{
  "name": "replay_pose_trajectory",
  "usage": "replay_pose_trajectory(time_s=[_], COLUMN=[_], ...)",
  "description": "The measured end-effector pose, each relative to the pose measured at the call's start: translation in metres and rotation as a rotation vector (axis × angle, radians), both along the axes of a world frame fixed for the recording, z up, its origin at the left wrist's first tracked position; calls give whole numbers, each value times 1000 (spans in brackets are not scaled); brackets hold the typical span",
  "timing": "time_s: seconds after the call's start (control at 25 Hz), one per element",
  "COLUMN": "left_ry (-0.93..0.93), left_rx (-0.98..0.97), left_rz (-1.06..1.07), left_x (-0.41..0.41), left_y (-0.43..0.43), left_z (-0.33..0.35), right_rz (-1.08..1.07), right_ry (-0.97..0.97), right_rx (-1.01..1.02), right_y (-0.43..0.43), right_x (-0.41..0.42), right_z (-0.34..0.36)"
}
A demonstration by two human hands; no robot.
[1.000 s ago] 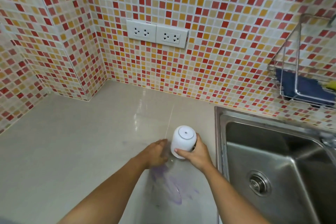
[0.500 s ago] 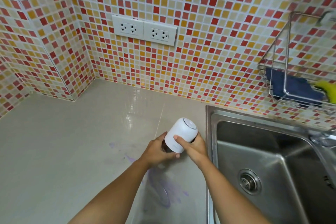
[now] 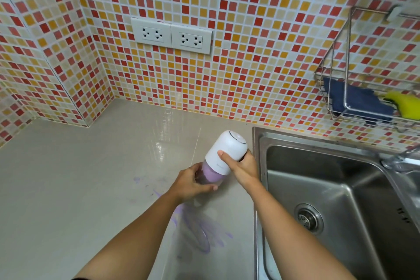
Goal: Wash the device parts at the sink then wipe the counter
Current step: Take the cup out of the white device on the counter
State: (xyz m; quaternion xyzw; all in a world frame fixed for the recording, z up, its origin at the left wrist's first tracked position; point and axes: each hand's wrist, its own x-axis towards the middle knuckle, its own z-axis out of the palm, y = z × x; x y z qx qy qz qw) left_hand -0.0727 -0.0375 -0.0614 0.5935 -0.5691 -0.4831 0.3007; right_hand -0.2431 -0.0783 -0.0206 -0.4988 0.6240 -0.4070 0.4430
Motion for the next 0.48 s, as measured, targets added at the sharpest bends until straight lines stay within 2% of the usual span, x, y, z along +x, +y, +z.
replay_pose_trajectory(time_s=[0.16,0.28,0.4,0.48], left_ry=[-10,24,24,29], left_rx=[-9,-19,-21,-27], left_rz=[36,101,165,209], left_x=[8,15,21,22], left_y=[3,3,4,5], left_z=[1,1,3,7], right_rz=[-69,-161,-179,-166], right_ry=[-142,-150,-155,-239], right_rx=[-27,-65,-66,-41], right_y=[-8,-6,4,13], right_x=[-11,-21,-24,-21], right_z=[15,20,8,-6])
